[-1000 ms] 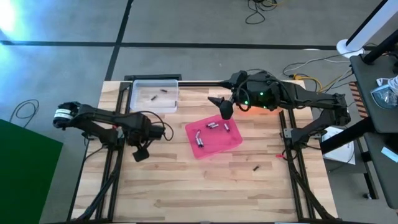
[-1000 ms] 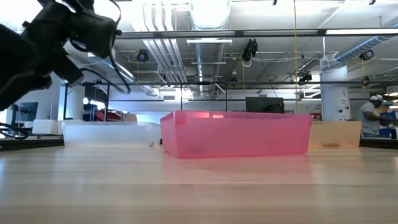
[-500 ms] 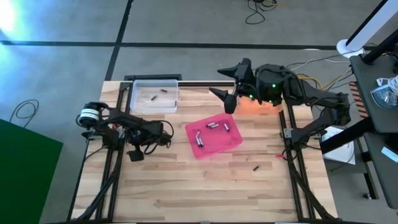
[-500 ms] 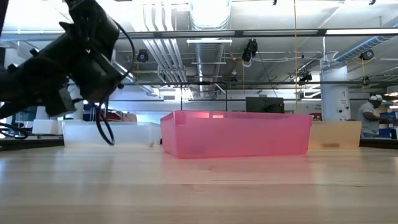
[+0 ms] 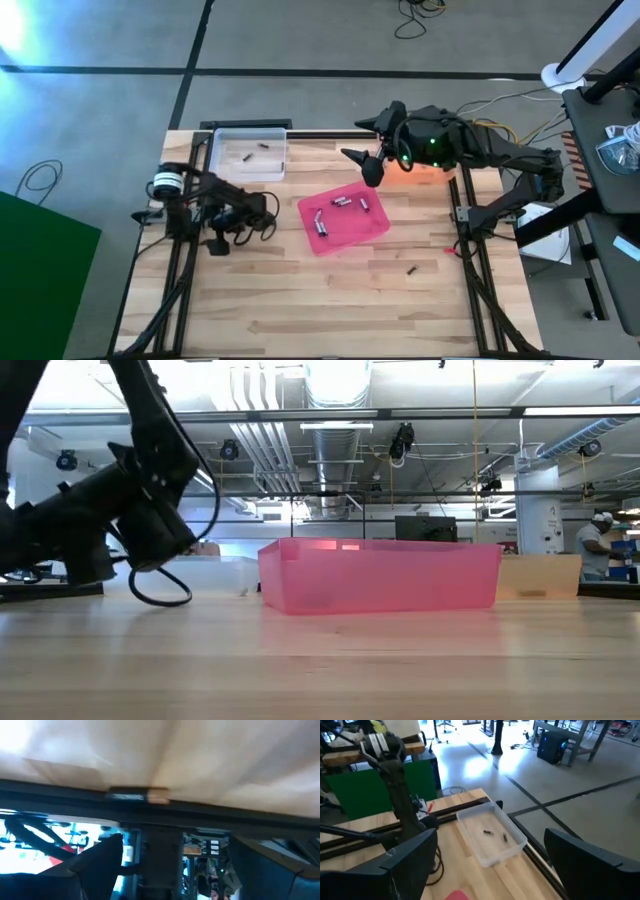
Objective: Sort batteries
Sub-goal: Put the black battery into the transparent bin
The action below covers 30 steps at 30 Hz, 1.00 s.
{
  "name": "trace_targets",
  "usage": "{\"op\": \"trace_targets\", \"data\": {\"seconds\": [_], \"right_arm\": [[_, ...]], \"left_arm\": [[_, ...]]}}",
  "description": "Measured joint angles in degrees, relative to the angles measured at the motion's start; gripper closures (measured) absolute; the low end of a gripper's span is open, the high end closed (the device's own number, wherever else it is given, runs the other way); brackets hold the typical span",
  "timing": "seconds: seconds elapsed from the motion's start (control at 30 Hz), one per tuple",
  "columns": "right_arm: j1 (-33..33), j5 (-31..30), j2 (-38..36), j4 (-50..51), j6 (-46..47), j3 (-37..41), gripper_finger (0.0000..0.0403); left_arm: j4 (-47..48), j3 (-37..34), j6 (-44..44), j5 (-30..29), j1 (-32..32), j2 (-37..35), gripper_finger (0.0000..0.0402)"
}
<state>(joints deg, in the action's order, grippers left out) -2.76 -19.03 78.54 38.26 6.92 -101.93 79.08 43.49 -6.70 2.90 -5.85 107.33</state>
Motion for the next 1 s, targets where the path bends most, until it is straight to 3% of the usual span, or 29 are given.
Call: {"op": "trace_targets", "data": {"seconds": [0.4, 0.73, 1.0], "right_arm": [[0.11, 0.15, 0.00, 2.83, 1.03, 0.00, 0.0044], [0.17, 0.04, 0.00, 8.70, 3.65, 0.20, 0.0044], [2.34, -0.31, 0.00, 9.49, 4.68, 0.26, 0.0044]], "left_arm": [[-3.40, 0.67, -0.84, -2.85, -10.56, 6.78, 0.0072], [-2.98, 2.71, 7.64, -8.46, -10.44, 10.60, 0.0091], [-3.97, 2.47, 10.03, -9.24, -10.07, 9.58, 0.0091]]}}
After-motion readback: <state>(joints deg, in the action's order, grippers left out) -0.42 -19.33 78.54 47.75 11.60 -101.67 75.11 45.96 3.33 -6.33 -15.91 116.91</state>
